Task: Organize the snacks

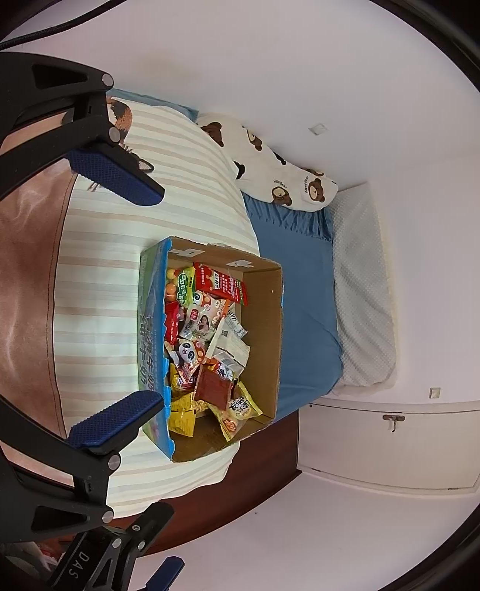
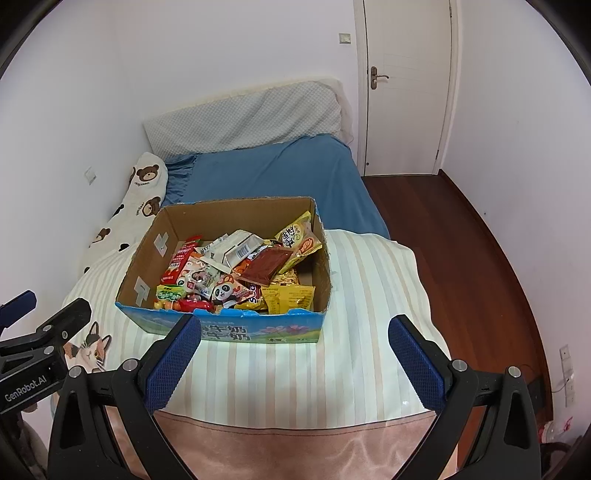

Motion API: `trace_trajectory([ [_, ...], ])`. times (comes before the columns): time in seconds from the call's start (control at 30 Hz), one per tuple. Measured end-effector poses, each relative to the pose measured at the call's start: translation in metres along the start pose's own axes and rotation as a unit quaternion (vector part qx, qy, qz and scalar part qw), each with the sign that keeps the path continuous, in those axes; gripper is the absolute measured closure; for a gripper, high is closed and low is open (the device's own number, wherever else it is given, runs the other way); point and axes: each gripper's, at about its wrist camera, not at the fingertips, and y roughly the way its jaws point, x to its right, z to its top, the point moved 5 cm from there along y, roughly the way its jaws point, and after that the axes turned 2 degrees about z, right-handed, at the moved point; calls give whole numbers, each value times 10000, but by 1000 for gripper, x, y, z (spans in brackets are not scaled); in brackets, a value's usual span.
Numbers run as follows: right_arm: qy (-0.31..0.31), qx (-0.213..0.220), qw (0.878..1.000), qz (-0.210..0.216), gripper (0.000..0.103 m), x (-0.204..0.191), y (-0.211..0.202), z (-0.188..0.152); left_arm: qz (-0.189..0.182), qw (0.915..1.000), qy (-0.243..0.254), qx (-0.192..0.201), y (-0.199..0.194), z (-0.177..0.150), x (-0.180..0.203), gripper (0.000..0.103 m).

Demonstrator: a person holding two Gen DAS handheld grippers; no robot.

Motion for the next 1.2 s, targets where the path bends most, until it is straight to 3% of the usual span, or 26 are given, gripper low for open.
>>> trace_trajectory([
  [1.2, -29, 110, 9999, -106, 0, 0, -10, 3, -18, 10000, 39, -5, -2, -4, 1, 0],
])
